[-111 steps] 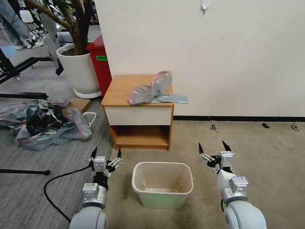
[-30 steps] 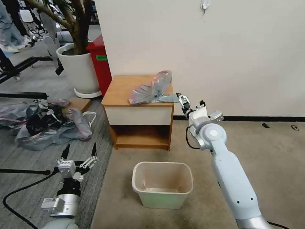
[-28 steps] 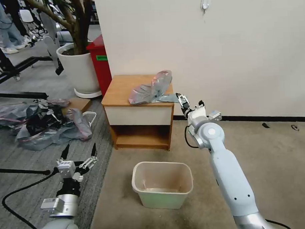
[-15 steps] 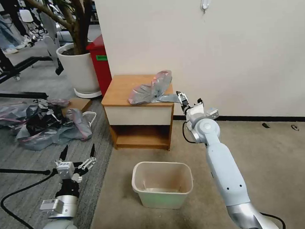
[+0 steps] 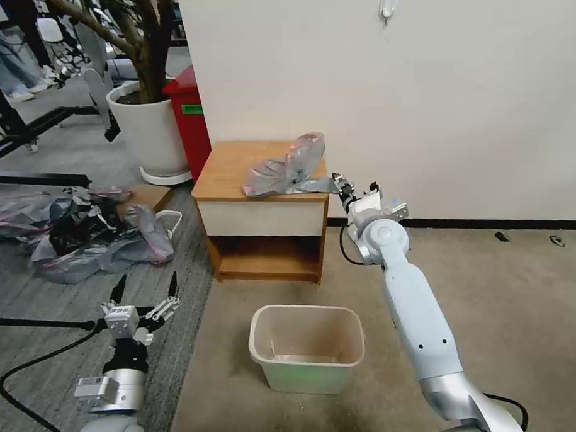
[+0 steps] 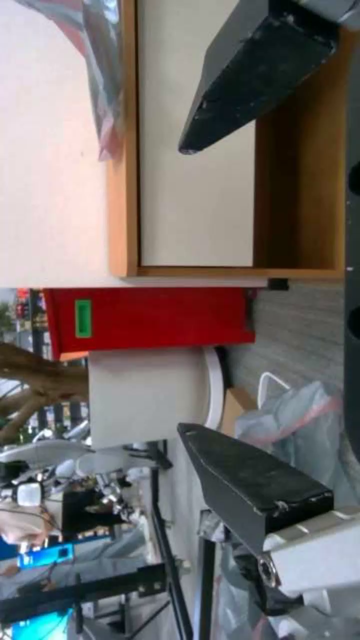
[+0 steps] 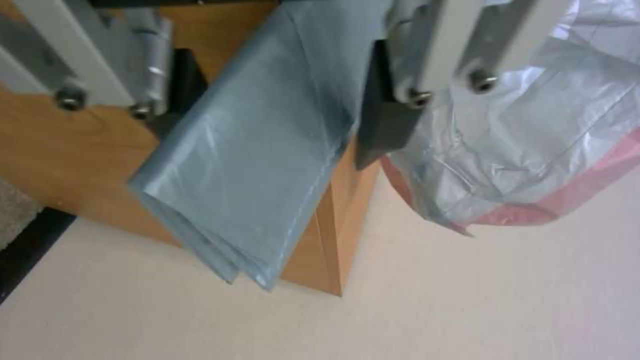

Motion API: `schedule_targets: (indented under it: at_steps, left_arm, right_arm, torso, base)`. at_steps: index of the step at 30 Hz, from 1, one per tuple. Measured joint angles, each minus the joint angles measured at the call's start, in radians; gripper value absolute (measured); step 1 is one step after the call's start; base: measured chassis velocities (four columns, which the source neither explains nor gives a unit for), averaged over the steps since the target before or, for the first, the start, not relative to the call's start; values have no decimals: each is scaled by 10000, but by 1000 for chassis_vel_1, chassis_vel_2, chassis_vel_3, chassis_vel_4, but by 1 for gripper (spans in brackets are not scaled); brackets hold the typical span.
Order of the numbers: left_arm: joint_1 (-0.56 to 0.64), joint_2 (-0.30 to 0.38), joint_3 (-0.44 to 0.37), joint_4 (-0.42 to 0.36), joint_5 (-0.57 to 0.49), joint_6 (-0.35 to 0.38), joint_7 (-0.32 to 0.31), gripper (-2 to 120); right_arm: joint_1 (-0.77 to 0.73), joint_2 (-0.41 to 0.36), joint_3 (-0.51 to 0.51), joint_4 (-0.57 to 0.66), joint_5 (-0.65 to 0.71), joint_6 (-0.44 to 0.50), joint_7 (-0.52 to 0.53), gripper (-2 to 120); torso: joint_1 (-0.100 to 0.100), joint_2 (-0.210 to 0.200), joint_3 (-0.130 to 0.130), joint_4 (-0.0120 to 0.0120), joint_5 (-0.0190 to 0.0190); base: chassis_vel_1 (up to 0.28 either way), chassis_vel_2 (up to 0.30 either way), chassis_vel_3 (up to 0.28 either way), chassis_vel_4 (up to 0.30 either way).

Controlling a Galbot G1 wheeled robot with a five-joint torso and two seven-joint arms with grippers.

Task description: Pick up the garbage bag from the table and place it over the trash can.

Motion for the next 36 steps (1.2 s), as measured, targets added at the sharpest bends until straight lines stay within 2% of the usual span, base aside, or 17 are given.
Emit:
schedule_targets:
  at_steps: [2, 3, 7, 8, 12, 23, 26, 27, 30, 31, 34, 36]
  left_arm:
    - [-17, 7, 10, 40, 15, 0, 0, 100]
    - [-17, 7, 10, 40, 15, 0, 0, 100]
    - [-29, 6, 32, 120, 57, -29, -1, 100]
    - [-29, 6, 32, 120, 57, -29, -1, 100]
    - [-52, 2, 47, 141, 71, -39, -1, 100]
    - [-50, -27, 25, 189, 77, -82, -1, 100]
    - [-86, -23, 24, 203, 77, -84, -4, 100]
    - [-86, -23, 24, 203, 77, -84, -4, 100]
    - [-134, 17, 7, 242, 60, -85, -13, 100]
    - [-134, 17, 7, 242, 60, -85, -13, 100]
    - [-214, 25, -3, 248, 56, -85, -18, 100]
    - [-225, 18, -2, 248, 55, -84, -17, 100]
  right_arm:
    - [-42, 11, 10, 0, -65, 29, -33, 35]
    - [-42, 11, 10, 0, -65, 29, -33, 35]
    - [-110, -16, 23, 19, -163, 92, -139, 15]
    - [-110, -16, 23, 19, -163, 92, -139, 15]
    - [-163, -78, 26, 110, -203, 148, -193, 0]
    - [-517, -405, -122, 763, -248, 224, -161, 0]
    - [-1059, -799, -320, 1955, -233, 176, 155, 0]
    - [-1059, -799, -320, 1955, -233, 176, 155, 0]
    - [-2086, -1232, -566, 3656, -167, 36, 669, 0]
    - [-2086, -1232, -566, 3656, -167, 36, 669, 0]
    - [-3775, -1446, -1071, 5446, -204, -83, 1459, 0]
    - [-4160, -1456, -1245, 5797, -286, -123, 1577, 0]
  torso:
    - [0, 0, 0, -1, 0]
    - [0, 0, 0, -1, 0]
    - [0, 0, 0, 0, 0]
    - [0, 0, 0, 0, 0]
    - [0, 0, 0, -1, 0]
    - [0, 0, 0, 1, 1]
    - [0, 0, -1, -1, 1]
    - [0, 0, -1, -1, 1]
    - [0, 0, -1, -2, 1]
    - [0, 0, -1, -2, 1]
    - [-1, 1, -1, -1, 0]
    - [0, 0, -2, -3, 2]
  base:
    - [0, 0, 0, 0]
    - [0, 0, 0, 0]
    - [0, 0, 0, 0]
    - [0, 0, 0, 0]
    - [0, 0, 0, 0]
    - [0, 0, 0, 0]
    - [0, 0, 0, 0]
    - [0, 0, 0, 0]
    - [0, 0, 0, 0]
    - [0, 0, 0, 0]
    - [0, 0, 0, 0]
    - [0, 0, 0, 0]
